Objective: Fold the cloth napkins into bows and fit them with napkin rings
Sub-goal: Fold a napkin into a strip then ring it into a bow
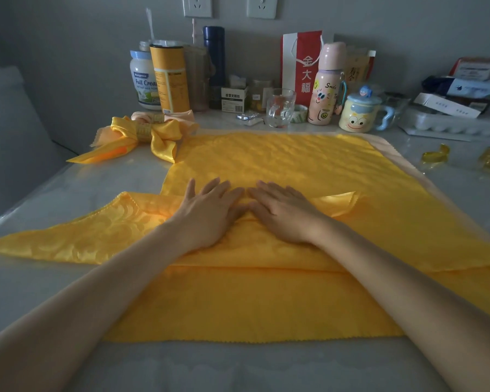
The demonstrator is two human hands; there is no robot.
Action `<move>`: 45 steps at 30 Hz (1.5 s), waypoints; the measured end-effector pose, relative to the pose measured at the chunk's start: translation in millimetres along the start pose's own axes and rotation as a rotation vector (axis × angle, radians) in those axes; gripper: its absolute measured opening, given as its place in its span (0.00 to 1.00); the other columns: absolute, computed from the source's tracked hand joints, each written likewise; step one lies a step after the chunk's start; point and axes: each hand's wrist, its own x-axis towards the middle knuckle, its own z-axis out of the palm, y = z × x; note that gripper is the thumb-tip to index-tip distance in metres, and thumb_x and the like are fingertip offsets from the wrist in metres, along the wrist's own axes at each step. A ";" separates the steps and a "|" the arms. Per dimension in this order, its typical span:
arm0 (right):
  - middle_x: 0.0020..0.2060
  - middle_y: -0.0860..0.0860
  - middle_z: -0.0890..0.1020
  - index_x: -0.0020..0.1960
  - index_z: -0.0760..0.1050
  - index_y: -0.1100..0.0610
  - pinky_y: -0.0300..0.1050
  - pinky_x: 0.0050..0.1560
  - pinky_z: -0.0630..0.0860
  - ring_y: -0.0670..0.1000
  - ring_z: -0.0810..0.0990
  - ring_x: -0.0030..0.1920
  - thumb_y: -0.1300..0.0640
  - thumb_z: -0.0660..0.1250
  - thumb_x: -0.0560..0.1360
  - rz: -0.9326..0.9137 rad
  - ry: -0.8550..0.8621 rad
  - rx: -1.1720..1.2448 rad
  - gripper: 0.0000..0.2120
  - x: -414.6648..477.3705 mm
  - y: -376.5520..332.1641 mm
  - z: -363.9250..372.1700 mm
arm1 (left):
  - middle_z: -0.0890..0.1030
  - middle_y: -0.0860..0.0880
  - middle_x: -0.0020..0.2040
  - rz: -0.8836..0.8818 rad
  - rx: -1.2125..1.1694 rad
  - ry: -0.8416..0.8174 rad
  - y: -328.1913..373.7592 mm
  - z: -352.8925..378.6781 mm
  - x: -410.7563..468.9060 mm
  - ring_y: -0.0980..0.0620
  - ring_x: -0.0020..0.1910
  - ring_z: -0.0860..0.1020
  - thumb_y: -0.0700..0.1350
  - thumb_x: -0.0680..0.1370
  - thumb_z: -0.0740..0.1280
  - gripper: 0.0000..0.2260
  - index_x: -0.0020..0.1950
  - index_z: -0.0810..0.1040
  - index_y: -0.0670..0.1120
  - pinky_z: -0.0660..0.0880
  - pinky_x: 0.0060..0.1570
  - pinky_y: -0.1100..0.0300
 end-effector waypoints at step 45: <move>0.71 0.52 0.66 0.71 0.63 0.54 0.43 0.68 0.59 0.51 0.63 0.71 0.49 0.52 0.81 -0.075 0.238 0.001 0.21 -30.9 -5.9 -3.2 | 0.53 0.55 0.77 0.063 -0.129 -0.066 -5.4 -6.3 -12.2 0.56 0.76 0.48 0.55 0.82 0.50 0.22 0.76 0.54 0.55 0.42 0.74 0.52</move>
